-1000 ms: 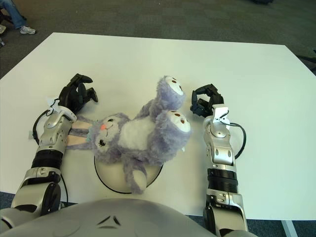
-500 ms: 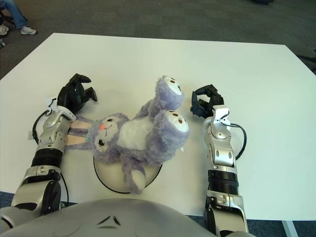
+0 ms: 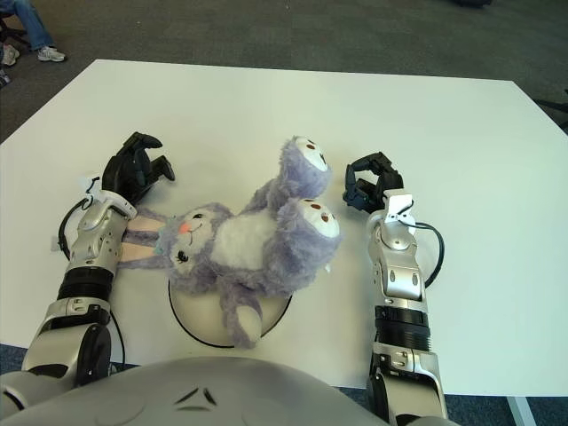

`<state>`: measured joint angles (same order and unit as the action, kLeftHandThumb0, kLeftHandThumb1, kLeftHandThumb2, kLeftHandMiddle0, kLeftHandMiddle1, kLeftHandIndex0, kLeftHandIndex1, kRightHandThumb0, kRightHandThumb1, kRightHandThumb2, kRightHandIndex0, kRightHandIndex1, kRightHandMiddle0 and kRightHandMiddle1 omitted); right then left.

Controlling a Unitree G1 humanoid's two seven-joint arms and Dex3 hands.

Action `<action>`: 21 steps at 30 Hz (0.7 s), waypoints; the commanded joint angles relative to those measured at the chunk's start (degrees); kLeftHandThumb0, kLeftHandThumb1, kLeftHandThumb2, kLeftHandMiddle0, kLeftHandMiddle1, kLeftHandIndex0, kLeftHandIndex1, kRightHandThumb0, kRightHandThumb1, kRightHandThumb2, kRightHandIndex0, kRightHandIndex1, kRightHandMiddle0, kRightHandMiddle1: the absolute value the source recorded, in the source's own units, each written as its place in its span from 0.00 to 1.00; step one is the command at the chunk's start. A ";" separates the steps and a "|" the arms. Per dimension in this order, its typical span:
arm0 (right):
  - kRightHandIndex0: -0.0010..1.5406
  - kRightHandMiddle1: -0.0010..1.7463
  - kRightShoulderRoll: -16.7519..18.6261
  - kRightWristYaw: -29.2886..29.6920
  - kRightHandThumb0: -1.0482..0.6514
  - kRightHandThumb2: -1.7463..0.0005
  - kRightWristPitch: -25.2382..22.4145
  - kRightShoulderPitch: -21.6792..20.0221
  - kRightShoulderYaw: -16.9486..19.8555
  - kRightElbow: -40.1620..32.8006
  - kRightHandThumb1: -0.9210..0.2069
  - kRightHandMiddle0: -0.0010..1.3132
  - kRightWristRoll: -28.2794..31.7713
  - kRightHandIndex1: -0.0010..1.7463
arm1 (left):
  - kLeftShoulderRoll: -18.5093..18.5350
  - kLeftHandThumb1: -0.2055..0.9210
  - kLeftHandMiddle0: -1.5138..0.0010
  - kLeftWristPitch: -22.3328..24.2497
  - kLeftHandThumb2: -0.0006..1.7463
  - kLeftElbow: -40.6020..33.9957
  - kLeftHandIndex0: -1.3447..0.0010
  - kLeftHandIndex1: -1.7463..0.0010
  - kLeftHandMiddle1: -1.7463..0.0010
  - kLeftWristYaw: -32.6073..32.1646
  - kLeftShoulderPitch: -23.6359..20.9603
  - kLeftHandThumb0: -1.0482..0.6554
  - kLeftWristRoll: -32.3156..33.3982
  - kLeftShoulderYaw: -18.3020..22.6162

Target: Put the doll into the plate.

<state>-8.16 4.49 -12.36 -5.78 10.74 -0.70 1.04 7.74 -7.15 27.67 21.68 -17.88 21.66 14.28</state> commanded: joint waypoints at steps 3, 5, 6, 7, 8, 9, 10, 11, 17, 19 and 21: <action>0.68 1.00 0.00 -0.14 0.37 0.41 -2.85 2.13 0.02 2.07 0.34 0.33 -0.25 1.00 | -1.35 0.67 0.36 2.16 0.58 3.33 0.68 0.00 0.00 0.29 3.20 0.38 0.86 0.70; 0.68 1.00 -0.01 -0.18 0.37 0.41 -2.77 2.14 0.01 2.09 0.34 0.33 -0.23 1.00 | -1.41 0.67 0.35 2.24 0.59 3.25 0.68 0.00 0.00 0.44 3.22 0.37 1.08 0.82; 0.68 1.00 -0.01 -0.19 0.37 0.41 -2.75 2.15 0.01 2.09 0.34 0.33 -0.22 1.00 | -1.44 0.67 0.35 2.26 0.59 3.22 0.68 0.00 0.00 0.50 3.22 0.37 1.13 0.87; 0.68 1.00 -0.01 -0.23 0.37 0.41 -2.70 2.14 0.03 2.13 0.34 0.33 -0.19 1.00 | -1.43 0.66 0.35 2.13 0.59 3.16 0.68 0.00 0.00 0.62 3.27 0.37 1.12 0.87; 0.68 1.00 -0.01 -0.25 0.37 0.41 -2.67 2.13 0.03 2.16 0.34 0.33 -0.16 1.00 | -1.43 0.66 0.35 2.04 0.59 3.11 0.67 0.00 0.00 0.70 3.30 0.37 1.09 0.87; 0.68 1.00 -0.01 -0.26 0.37 0.41 -2.64 2.12 0.04 2.19 0.34 0.33 -0.14 1.00 | -1.41 0.66 0.34 1.82 0.59 3.09 0.67 0.00 0.00 0.79 3.34 0.37 0.96 0.83; 0.68 1.00 -0.01 -0.27 0.37 0.41 -2.62 2.11 0.05 2.21 0.34 0.33 -0.13 1.00 | -1.40 0.66 0.34 1.68 0.59 3.07 0.67 0.00 0.00 0.85 3.37 0.37 0.86 0.81; 0.68 1.00 0.00 -0.27 0.37 0.41 -2.58 2.10 0.06 2.25 0.34 0.33 -0.12 1.00 | -1.37 0.66 0.34 1.43 0.60 3.05 0.67 0.00 0.00 0.89 3.41 0.37 0.67 0.75; 0.68 1.00 0.11 -0.23 0.37 0.41 -2.50 2.04 0.07 2.33 0.34 0.34 -0.10 1.00 | -1.23 0.64 0.33 0.82 0.61 2.99 0.66 0.00 0.00 1.22 3.52 0.37 0.44 0.67; 0.68 1.00 0.18 -0.23 0.37 0.41 -2.51 2.00 0.02 2.36 0.34 0.34 -0.09 1.00 | -1.15 0.64 0.32 0.83 0.61 2.98 0.66 0.00 0.00 1.35 3.51 0.37 0.51 0.73; 0.68 1.00 0.19 -0.25 0.37 0.41 -2.51 1.99 0.02 2.38 0.34 0.33 -0.06 1.00 | -1.14 0.63 0.32 0.85 0.62 2.95 0.66 0.00 0.00 1.36 3.51 0.37 0.48 0.75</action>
<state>-8.17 4.42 -12.35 -5.81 10.76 -0.67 1.03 7.53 -7.78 27.65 22.81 -17.77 22.20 14.97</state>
